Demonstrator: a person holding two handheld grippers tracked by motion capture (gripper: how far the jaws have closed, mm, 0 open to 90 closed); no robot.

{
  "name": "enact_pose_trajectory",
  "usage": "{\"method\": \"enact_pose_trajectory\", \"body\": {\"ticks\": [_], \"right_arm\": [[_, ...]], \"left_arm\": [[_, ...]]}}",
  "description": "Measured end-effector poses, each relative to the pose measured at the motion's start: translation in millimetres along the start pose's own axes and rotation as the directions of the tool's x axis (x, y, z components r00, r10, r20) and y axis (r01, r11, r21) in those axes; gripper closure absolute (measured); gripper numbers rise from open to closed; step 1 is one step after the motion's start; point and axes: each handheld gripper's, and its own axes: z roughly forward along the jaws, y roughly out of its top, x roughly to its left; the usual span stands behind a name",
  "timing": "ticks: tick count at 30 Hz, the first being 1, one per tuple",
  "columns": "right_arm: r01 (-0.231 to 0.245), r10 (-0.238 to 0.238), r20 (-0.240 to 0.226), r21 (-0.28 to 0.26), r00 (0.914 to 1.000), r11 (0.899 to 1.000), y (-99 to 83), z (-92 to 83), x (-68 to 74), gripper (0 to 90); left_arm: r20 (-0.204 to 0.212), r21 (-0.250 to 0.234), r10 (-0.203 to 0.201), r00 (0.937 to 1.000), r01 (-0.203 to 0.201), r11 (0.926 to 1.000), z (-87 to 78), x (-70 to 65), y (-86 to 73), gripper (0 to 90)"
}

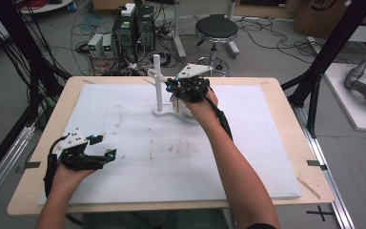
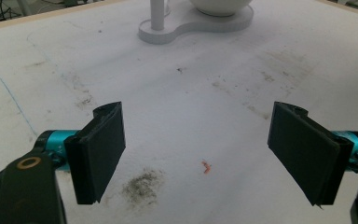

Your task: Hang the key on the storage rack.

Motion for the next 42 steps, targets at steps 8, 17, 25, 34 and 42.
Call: {"method": "enact_pose_trajectory", "body": {"ticks": [8, 17, 25, 34, 42], "right_arm": [[-0.001, 0.001, 0.004, 0.024, 1.0000, 1.000, -3.8, 9.3, -1.4, 82.4], [-0.002, 0.001, 0.013, 0.057, 0.9999, 0.998, -7.7, 19.2, -1.1, 82.4], [-0.002, 0.000, 0.023, 0.095, 0.9997, 0.995, -11.0, 23.6, -1.6, 82.4], [-0.002, -0.006, 0.060, 0.135, 0.9982, 0.991, -12.3, 23.8, -0.6, 73.2], [-0.022, 0.013, 0.089, 0.100, 0.9960, 0.995, -10.2, 14.3, -1.1, 52.3]], "left_arm": [[-0.001, 0.001, -0.007, 1.0000, 0.007, 1.0000, 0.0, 2.0, -1.6, 19.0], [0.001, 0.003, -0.012, 0.9999, 0.012, 0.9999, 0.1, 3.0, -2.2, 19.0], [0.003, 0.003, -0.013, 0.9999, 0.013, 0.9999, -0.1, 3.3, -2.2, 19.0], [0.006, 0.006, -0.012, 0.9999, 0.012, 0.9999, 0.9, 2.8, -1.9, 19.0], [0.005, 0.010, -0.007, 1.0000, 0.007, 0.9999, 2.0, 2.7, -1.9, 19.0]]}}
